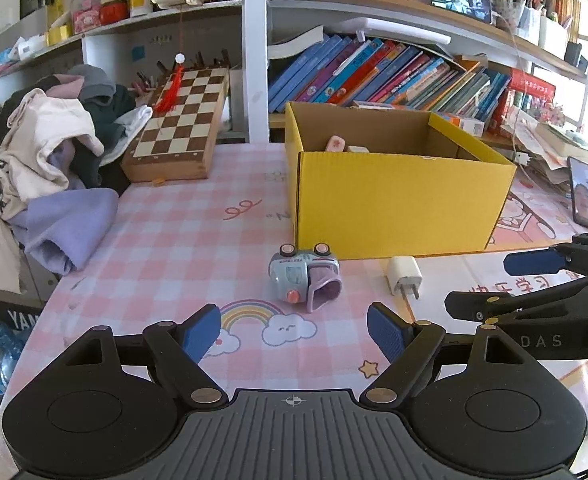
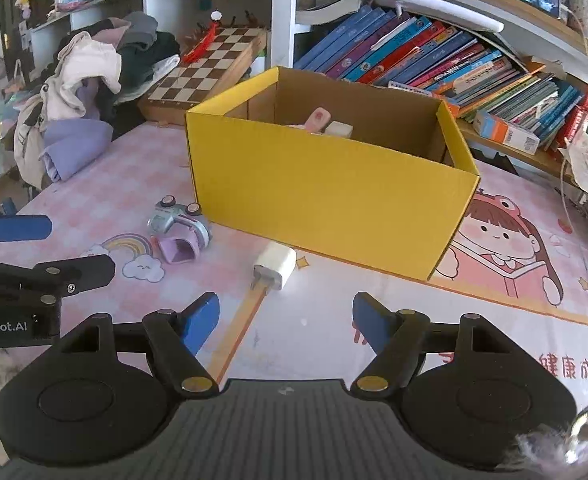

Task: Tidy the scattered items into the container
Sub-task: 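Move the left gripper to the grey toy car while the right approaches the white charger, then grasp the toy car with the left gripper while the right grasps the white charger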

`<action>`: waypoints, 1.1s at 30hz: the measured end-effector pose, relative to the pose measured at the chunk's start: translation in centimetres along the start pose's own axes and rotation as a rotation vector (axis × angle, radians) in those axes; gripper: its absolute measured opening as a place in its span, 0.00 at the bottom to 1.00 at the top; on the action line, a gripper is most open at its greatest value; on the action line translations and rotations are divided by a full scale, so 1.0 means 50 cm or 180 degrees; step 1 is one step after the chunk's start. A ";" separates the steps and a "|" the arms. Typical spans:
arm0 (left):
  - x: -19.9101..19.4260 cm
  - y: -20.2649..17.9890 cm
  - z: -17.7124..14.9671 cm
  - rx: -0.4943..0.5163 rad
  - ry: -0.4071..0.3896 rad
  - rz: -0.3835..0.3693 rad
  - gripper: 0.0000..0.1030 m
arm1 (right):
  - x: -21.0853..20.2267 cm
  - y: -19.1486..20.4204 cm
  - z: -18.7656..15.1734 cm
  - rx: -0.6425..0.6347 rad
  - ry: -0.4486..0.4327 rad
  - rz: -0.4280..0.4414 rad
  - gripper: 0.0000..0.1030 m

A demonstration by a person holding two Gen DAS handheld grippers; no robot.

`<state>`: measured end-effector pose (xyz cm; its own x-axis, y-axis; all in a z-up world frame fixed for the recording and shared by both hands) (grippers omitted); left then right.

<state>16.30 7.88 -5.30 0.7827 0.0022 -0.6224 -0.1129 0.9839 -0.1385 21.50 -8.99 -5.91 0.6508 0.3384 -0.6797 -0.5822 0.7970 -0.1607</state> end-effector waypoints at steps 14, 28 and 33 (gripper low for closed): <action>0.075 0.002 0.025 -0.0152 0.0093 0.0116 0.80 | 0.096 -0.021 0.030 -0.0238 0.0088 0.0301 0.56; 0.138 -0.018 0.041 -0.0154 0.0221 0.0120 0.79 | 0.188 -0.033 0.044 -0.0221 0.0263 0.0552 0.42; 0.167 -0.022 0.045 -0.0106 0.0268 0.0152 0.79 | 0.188 -0.040 0.041 -0.0234 0.0294 0.0637 0.34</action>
<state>24.31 7.19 -8.61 0.7219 0.0325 -0.6913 -0.1702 0.9766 -0.1318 29.78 -6.39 -10.49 0.4733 0.4361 -0.7653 -0.7314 0.6788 -0.0655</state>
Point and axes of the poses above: each gripper's, at about its wrist camera, not at the fingertips, and x roughly the way its jaws point, y to its left, z to its top, the point moved 4 cm from there along x, roughly the way its jaws point, and after that the axes turned 10 degrees about -x, right-handed, at the moved point
